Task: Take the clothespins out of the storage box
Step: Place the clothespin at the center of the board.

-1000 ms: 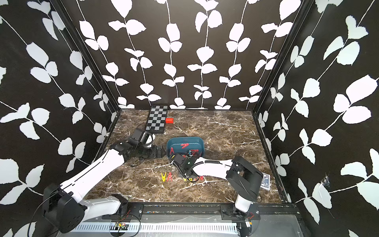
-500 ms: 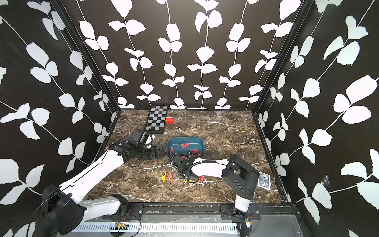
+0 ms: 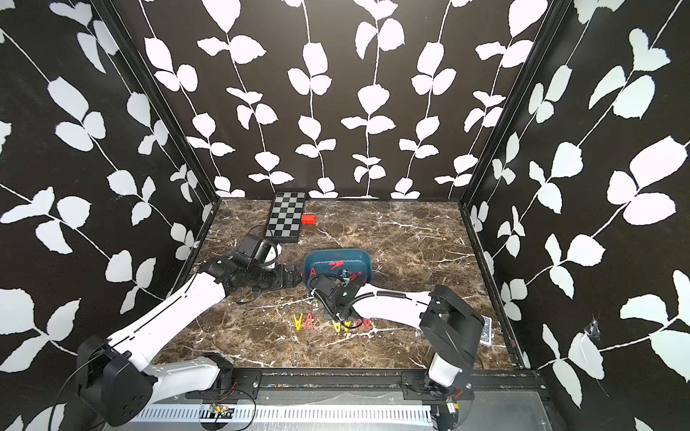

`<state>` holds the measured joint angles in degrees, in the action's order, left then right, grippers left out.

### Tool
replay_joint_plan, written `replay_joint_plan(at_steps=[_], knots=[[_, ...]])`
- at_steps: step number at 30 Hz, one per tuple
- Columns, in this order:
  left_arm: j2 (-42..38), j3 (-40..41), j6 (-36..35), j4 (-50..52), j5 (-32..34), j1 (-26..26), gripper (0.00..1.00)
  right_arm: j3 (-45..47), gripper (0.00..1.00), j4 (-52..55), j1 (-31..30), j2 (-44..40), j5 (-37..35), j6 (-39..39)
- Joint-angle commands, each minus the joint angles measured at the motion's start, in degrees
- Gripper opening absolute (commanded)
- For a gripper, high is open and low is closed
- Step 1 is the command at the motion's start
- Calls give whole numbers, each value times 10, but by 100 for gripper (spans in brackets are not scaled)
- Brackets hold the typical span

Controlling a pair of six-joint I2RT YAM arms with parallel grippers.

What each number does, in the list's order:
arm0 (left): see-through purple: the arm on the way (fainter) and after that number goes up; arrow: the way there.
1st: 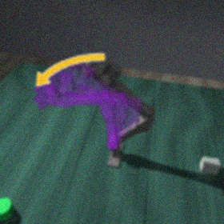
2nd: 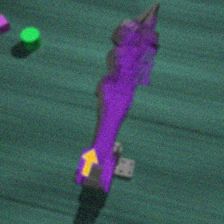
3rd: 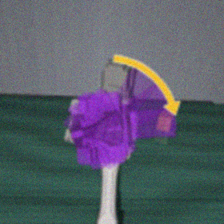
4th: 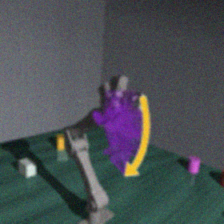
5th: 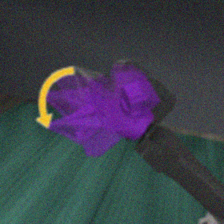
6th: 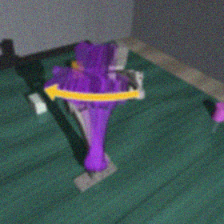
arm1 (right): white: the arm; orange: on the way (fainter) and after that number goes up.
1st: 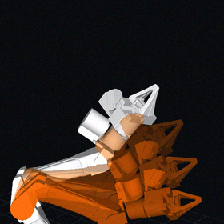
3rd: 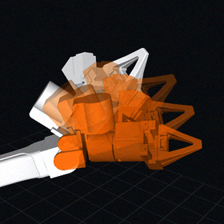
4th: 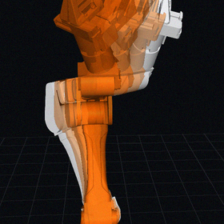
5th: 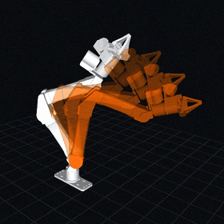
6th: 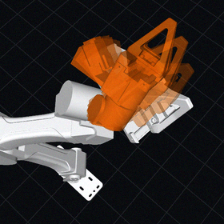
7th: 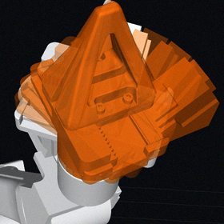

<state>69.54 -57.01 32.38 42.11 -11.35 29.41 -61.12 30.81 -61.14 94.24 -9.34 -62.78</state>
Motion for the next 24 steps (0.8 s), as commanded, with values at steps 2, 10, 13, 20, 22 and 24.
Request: replay_joint_plan(at_steps=[2,10,13,20,22,24], knots=[[11,-29,1,11,9,-4,99,-20,41,22,-1,-51,-38,25],[48,-63,10,6,10,-4,99,-7,62,-5,41,-116,-57,87],[70,-78,19,0,2,-3,96,-3,69,-20,66,-127,-43,111],[144,-135,29,-5,-4,1,84,-5,98,-31,134,-135,0,159],[164,-153,29,-4,2,7,82,-7,99,-35,153,-133,14,173],[188,-169,26,-5,6,18,80,-9,99,-37,175,-131,31,187]])
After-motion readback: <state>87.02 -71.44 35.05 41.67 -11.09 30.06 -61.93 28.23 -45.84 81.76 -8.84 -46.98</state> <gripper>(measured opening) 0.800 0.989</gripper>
